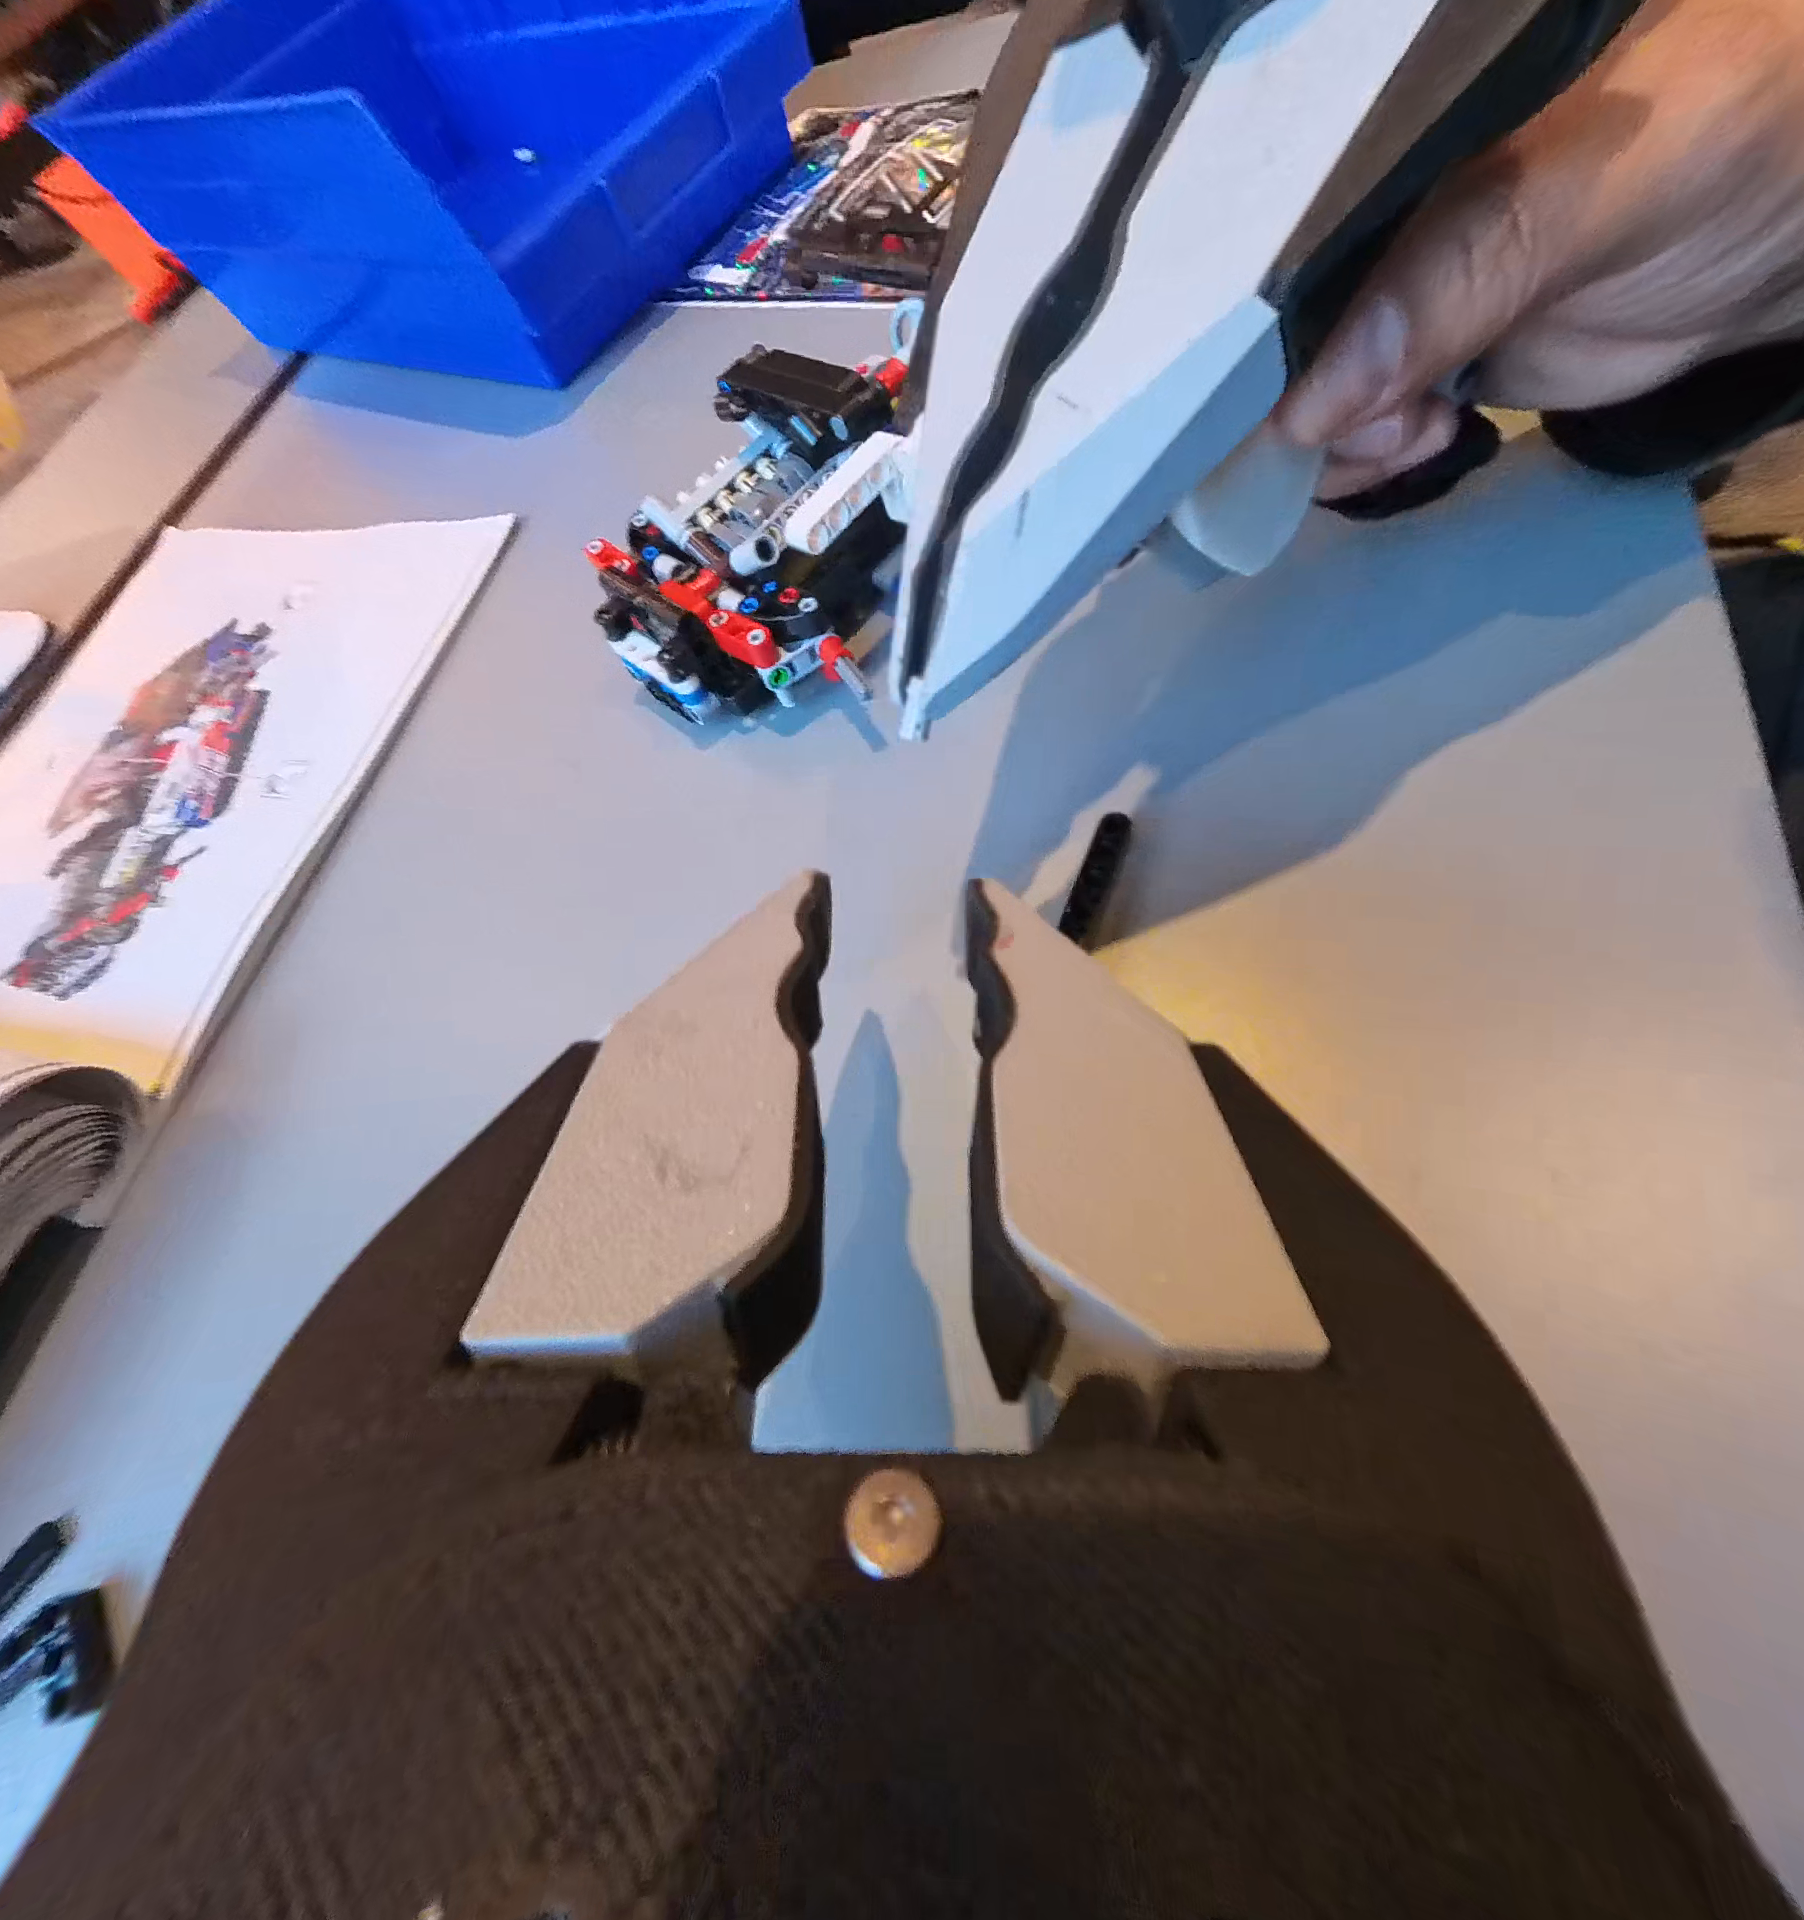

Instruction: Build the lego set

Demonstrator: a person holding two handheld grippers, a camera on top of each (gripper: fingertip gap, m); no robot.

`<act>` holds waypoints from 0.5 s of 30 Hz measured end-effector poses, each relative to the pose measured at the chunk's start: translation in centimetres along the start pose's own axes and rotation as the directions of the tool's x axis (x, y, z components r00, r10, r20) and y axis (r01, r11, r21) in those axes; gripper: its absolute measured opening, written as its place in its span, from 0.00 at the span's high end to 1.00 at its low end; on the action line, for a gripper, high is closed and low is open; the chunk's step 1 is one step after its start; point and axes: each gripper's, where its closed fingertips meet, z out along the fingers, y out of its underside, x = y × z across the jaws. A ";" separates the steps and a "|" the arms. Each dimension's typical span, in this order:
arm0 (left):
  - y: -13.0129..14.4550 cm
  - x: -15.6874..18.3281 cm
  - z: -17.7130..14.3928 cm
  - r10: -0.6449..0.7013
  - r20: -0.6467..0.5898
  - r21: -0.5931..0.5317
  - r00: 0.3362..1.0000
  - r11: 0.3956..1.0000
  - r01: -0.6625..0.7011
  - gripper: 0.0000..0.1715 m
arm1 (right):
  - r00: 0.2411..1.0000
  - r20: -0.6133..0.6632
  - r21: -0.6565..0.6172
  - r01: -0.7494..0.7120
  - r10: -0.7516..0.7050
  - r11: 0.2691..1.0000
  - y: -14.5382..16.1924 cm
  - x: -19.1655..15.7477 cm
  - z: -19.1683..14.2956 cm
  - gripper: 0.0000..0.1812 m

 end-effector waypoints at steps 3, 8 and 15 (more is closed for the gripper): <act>0.4 0.5 0.1 -0.045 -0.064 -0.015 0.997 0.999 0.044 0.86 | 0.999 -0.006 -0.035 0.047 -0.047 0.998 0.4 0.2 -0.6 0.99; 2.4 2.5 0.4 -0.080 -0.217 -0.143 0.973 0.988 0.050 0.82 | 0.991 0.008 -0.118 0.133 -0.133 0.984 1.7 0.3 -1.3 0.99; 3.1 2.9 0.8 -0.065 -0.222 -0.191 0.973 0.981 0.022 0.83 | 0.979 0.055 -0.237 0.204 -0.196 0.950 4.1 -0.1 -1.4 0.99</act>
